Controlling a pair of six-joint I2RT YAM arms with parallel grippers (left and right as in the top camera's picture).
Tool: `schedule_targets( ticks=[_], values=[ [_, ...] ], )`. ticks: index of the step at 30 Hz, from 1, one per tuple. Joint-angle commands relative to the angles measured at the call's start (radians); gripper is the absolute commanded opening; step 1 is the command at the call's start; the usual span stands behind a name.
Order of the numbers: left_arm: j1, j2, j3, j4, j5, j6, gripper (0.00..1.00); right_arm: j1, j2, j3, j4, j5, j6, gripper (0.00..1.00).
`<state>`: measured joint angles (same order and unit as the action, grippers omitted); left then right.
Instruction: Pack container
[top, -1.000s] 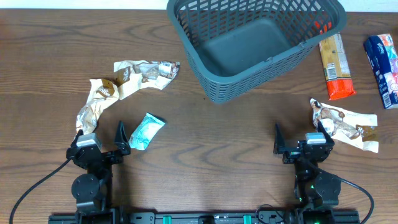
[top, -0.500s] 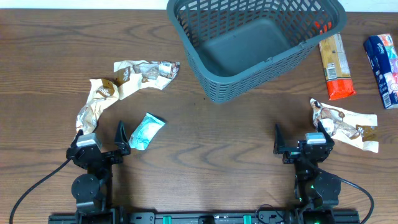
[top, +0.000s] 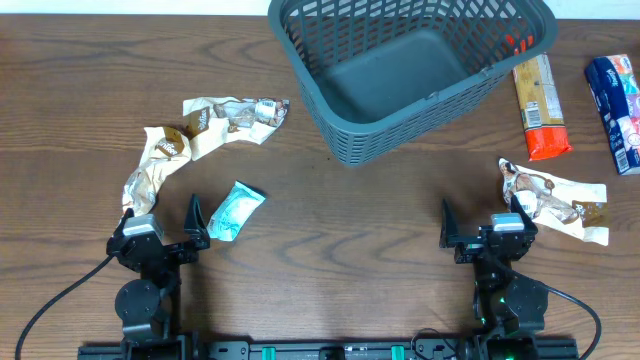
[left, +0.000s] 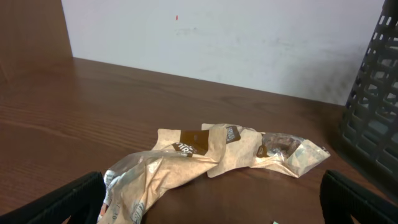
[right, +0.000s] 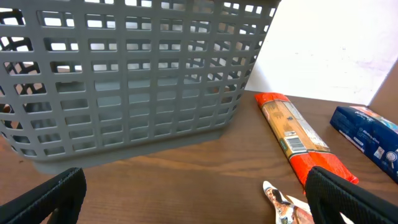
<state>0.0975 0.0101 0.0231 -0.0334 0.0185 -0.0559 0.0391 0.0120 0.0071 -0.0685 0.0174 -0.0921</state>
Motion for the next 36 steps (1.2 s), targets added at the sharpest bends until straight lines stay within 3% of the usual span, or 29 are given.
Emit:
schedule_targets(
  ticks=[1, 27, 33, 36],
  values=[
    [0.005, -0.007, -0.019, -0.039, -0.027, -0.006, 0.98, 0.007, -0.006, -0.002, -0.006, -0.007, -0.014, 0.99],
    [0.004, -0.006, -0.019, -0.036, -0.012, -0.014, 0.98, 0.007, -0.006, -0.002, -0.006, -0.007, -0.014, 0.99],
    [0.004, -0.006, 0.034, 0.004, 0.421, -0.053, 0.99, 0.007, -0.006, 0.007, 0.023, -0.111, 0.116, 0.99],
    [0.004, -0.006, 0.108, -0.032, 0.532, -0.148, 0.98, 0.007, -0.006, 0.072, 0.021, -0.13, 0.143, 0.99]
  ],
)
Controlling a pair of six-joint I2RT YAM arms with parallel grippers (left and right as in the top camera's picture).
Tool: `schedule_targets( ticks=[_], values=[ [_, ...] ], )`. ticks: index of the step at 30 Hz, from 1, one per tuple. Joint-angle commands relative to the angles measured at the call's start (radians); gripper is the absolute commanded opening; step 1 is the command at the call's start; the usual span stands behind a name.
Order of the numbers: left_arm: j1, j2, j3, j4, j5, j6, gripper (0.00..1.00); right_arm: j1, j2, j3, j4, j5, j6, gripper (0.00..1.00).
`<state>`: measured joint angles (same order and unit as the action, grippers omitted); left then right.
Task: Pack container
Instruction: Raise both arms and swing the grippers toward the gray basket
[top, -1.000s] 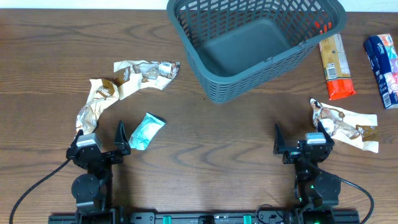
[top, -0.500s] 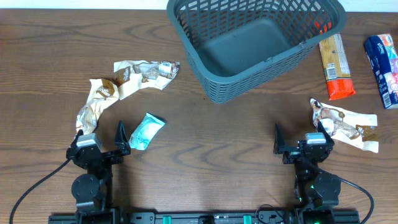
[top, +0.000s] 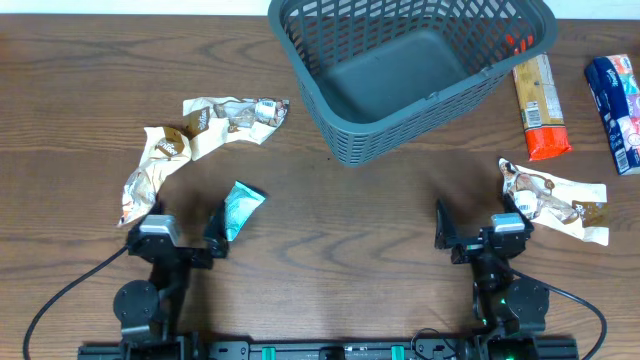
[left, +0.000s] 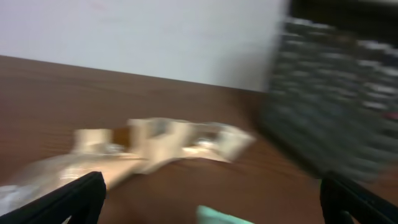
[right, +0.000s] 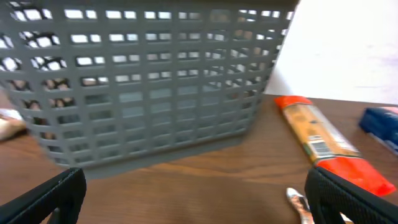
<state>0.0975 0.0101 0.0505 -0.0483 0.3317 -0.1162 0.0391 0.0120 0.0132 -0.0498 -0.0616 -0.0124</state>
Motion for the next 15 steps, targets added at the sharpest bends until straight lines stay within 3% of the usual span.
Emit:
schedule_targets(
  ticks=[1, 10, 15],
  values=[
    [0.004, -0.006, 0.111, -0.045, 0.251, -0.089, 0.98, 0.007, -0.006, 0.096, -0.001, -0.051, 0.064, 0.99],
    [0.004, 0.049, 0.516, -0.609, 0.315, -0.035, 0.99, 0.007, 0.088, 0.52, -0.216, 0.192, -0.011, 0.99],
    [0.004, 0.068, 0.631, -0.646, 0.453, -0.036, 0.99, 0.007, 0.279, 0.83, -0.377, 0.038, -0.011, 0.99]
  ],
)
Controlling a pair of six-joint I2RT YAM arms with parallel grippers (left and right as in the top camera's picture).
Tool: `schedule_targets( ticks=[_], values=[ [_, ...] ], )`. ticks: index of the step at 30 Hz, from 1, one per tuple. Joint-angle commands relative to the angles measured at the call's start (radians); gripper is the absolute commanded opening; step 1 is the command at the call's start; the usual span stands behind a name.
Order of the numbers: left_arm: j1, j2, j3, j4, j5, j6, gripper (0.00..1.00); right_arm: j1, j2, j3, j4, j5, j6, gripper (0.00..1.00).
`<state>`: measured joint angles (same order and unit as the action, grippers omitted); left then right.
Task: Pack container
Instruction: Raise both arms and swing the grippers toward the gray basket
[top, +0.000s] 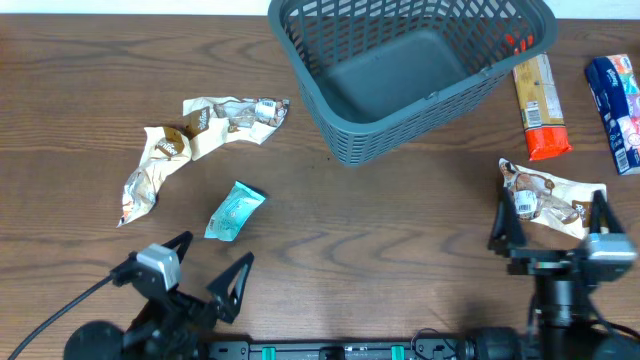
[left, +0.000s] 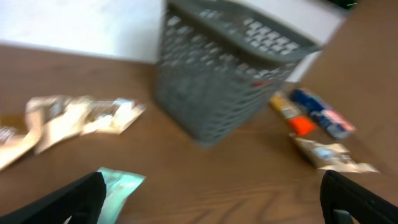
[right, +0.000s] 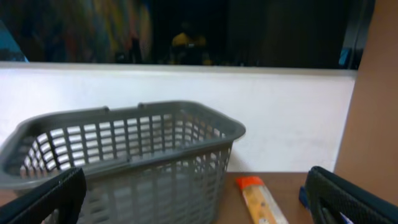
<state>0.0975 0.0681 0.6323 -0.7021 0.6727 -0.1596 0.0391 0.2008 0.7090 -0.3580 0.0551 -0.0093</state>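
The grey slatted basket (top: 410, 70) stands empty at the back centre, also seen in the left wrist view (left: 230, 68) and the right wrist view (right: 124, 155). A teal packet (top: 234, 210) lies left of centre. My left gripper (top: 205, 265) is open and empty near the front edge, just in front of that teal packet (left: 118, 186). My right gripper (top: 548, 222) is open and empty, raised over the near end of a tan wrapper (top: 555, 195).
Two tan snack wrappers (top: 225, 115) (top: 150, 170) lie at the left. An orange-red pack (top: 540, 105) and a blue pack (top: 615, 95) lie right of the basket. The orange-red pack (right: 258, 199) shows beside the basket in the right wrist view.
Both arms have changed pose. My left gripper is nearer the front edge and higher, facing the basket. My right gripper has shifted right and up, over the tan wrapper. No object moved.
At first both grippers sat low and open at the front, the left facing the tan wrappers, the right facing the basket. Then the left had swung right, beside the teal packet. Now both are raised and still open, and every packet lies where it was.
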Motion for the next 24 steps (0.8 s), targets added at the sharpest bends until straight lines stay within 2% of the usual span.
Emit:
schedule_targets(
  ticks=[1, 4, 7, 9, 11, 13, 16, 18, 21, 24],
  values=[
    [0.004, 0.011, 0.055, 0.022, 0.124, 0.004, 0.99, 0.007, 0.124, 0.194, -0.138, -0.154, -0.014, 0.99],
    [0.004, 0.011, 0.056, 0.064, 0.175, 0.004, 0.99, 0.007, 0.19, 0.299, -0.31, -0.416, -0.002, 0.99],
    [0.004, 0.011, 0.055, 0.075, 0.267, 0.004, 0.98, 0.007, 0.219, 0.315, -0.454, -0.808, 0.031, 0.99],
    [0.004, 0.011, 0.05, 0.075, 0.371, -0.007, 0.98, 0.007, 0.23, 0.307, -0.552, -0.925, 0.03, 0.99],
    [0.004, 0.011, 0.05, 0.075, 0.438, -0.052, 0.99, 0.007, 0.235, 0.302, -0.618, -0.918, 0.026, 0.99],
    [0.004, 0.011, 0.05, 0.075, 0.472, -0.087, 0.99, 0.007, 0.238, 0.302, -0.615, -0.89, 0.005, 0.99],
    [0.004, 0.012, 0.05, 0.119, 0.473, -0.1, 0.99, 0.007, 0.241, 0.312, -0.499, -0.864, 0.059, 0.99],
    [0.004, 0.019, 0.055, 0.213, 0.489, -0.176, 0.99, 0.007, 0.256, 0.338, -0.429, -0.852, 0.109, 0.99],
    [0.004, 0.053, 0.088, 0.362, 0.523, -0.29, 0.99, 0.007, 0.316, 0.427, -0.433, -0.766, 0.135, 0.99],
    [0.004, 0.135, 0.181, 0.357, 0.539, -0.29, 0.99, 0.007, 0.441, 0.585, -0.519, -0.702, 0.1, 0.99]
  ],
)
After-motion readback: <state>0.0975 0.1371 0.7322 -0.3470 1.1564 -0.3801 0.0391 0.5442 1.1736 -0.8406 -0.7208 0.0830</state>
